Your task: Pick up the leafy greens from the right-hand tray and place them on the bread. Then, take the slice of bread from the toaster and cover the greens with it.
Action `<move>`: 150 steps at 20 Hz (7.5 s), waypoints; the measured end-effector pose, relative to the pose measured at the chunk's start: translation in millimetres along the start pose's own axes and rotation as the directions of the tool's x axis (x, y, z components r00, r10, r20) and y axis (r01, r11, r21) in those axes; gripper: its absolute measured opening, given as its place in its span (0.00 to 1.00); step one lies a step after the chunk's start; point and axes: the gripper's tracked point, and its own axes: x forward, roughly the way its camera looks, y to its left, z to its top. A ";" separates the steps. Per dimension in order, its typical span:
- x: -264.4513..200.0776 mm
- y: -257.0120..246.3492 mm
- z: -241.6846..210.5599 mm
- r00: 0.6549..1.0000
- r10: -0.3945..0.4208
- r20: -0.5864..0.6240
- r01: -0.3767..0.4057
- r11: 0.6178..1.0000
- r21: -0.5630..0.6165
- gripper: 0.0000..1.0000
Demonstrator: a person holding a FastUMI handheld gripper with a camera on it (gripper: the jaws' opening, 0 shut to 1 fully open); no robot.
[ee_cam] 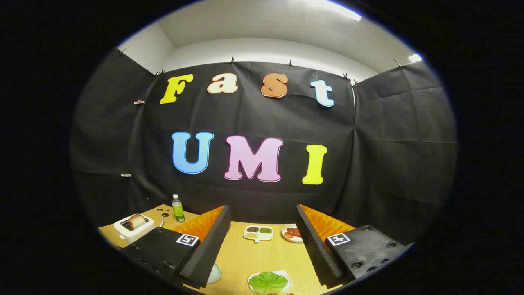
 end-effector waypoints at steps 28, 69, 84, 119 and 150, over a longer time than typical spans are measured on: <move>8.3 -27.9 -96.3 0.969 -0.016 -0.245 0.047 0.992 0.118 0.98; 8.4 -22.7 -425.8 0.548 0.189 -0.815 -0.212 0.974 0.083 0.92; 5.2 -24.9 -416.3 0.464 0.232 -0.855 -0.240 0.962 0.131 0.05; 24.7 219.4 -309.2 0.504 0.397 -0.767 -0.457 0.876 0.152 0.07; 47.2 288.7 -249.4 0.591 0.491 -0.641 -0.486 0.850 0.203 1.00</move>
